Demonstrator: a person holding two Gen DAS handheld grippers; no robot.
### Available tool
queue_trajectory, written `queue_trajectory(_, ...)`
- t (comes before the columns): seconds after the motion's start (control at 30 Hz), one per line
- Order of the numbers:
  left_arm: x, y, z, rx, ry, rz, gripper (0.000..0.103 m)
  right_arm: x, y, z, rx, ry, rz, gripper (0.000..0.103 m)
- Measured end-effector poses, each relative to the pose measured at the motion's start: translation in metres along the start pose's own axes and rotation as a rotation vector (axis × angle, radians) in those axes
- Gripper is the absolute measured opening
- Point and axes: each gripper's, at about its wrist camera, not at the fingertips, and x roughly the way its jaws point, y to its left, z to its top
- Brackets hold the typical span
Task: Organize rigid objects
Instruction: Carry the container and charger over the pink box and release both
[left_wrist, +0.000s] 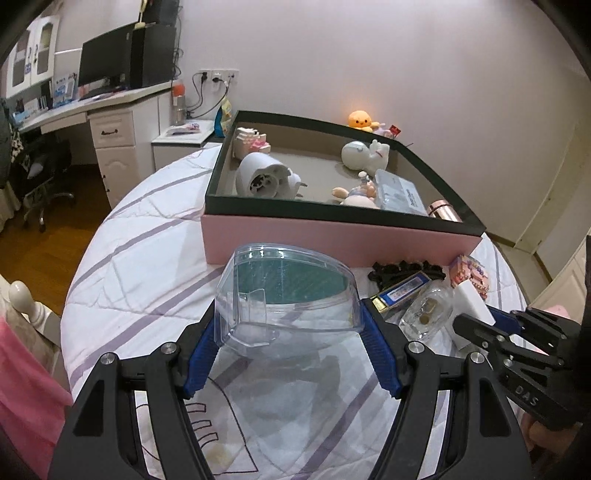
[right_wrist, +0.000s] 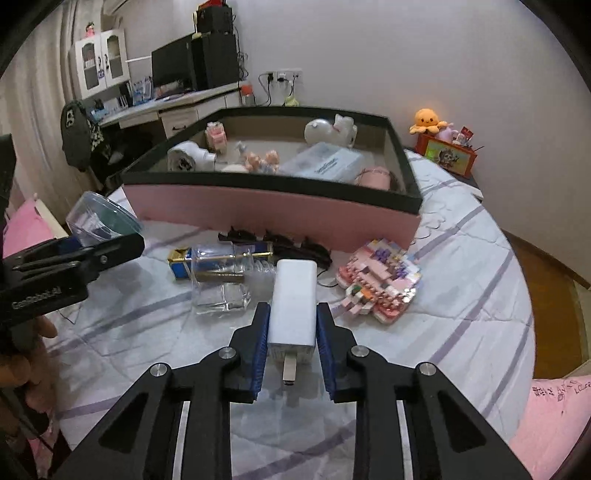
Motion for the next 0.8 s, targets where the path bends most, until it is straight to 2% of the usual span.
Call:
queue_trajectory(0.13, 0.001, 0.0, -0.003, 0.007, 0.004, -0.006, 0.072, 0.006, -0.004, -0.001, 0.017, 0.012, 0.019, 0.023)
queue_trajectory(0.27, -0.004, 0.0, -0.002, 0.01, -0.013, -0.004, 0.072, -0.012, -0.003, -0.002, 0.025, -0.031, 0.046, 0.023)
queue_trajectory(0.5, -0.022, -0.006, 0.009, 0.033, -0.058, -0.019, 0.072, -0.038, 0.002, 0.022, 0.022, -0.092, 0.085, 0.023)
queue_trajectory(0.67, -0.035, -0.01, 0.039, 0.065, -0.106, -0.022, 0.072, -0.05, 0.001, 0.061, -0.007, -0.138, 0.114, 0.023)
queue_trajectory(0.8, -0.035, -0.013, 0.078, 0.092, -0.146, -0.011, 0.072, -0.039, -0.008, 0.114, -0.007, -0.143, 0.125, 0.023)
